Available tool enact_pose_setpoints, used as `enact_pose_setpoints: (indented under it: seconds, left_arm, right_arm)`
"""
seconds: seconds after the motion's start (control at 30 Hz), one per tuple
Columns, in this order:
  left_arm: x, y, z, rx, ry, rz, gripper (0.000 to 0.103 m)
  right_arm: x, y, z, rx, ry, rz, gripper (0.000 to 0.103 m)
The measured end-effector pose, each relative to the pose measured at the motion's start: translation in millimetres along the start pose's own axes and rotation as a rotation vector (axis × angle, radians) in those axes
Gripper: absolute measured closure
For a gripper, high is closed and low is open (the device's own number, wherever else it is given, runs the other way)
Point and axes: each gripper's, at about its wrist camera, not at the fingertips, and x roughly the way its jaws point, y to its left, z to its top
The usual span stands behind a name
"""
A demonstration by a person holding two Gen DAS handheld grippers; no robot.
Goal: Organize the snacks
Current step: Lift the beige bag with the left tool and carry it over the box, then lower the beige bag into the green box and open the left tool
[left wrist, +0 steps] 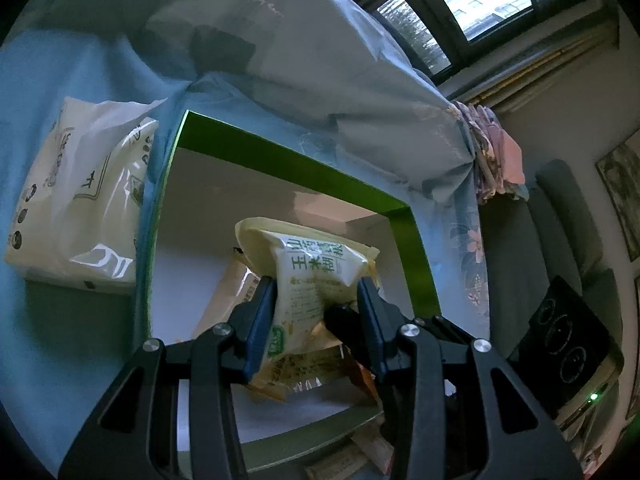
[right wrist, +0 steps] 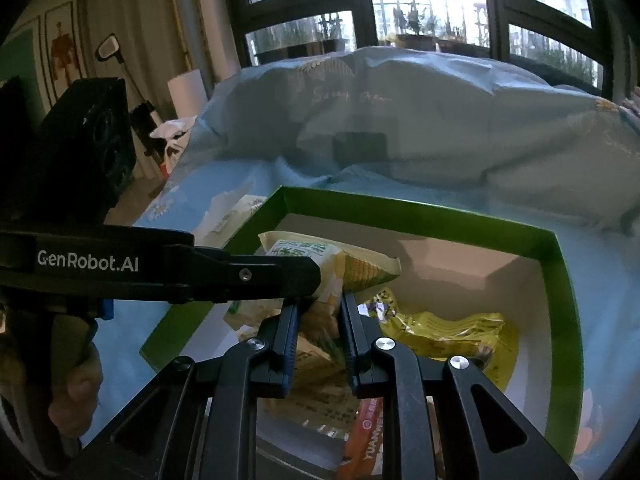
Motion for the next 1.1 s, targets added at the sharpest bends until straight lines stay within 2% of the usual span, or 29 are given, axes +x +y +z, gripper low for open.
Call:
enact_pose_setpoints:
  seconds: [1.1]
  left_arm:
    - [8.1, -5.2, -1.1, 0.043, 0.005, 0.063, 0.062]
  right_arm:
    - [5.9, -2.5, -0.5, 0.013, 0.024, -0.006, 0.081]
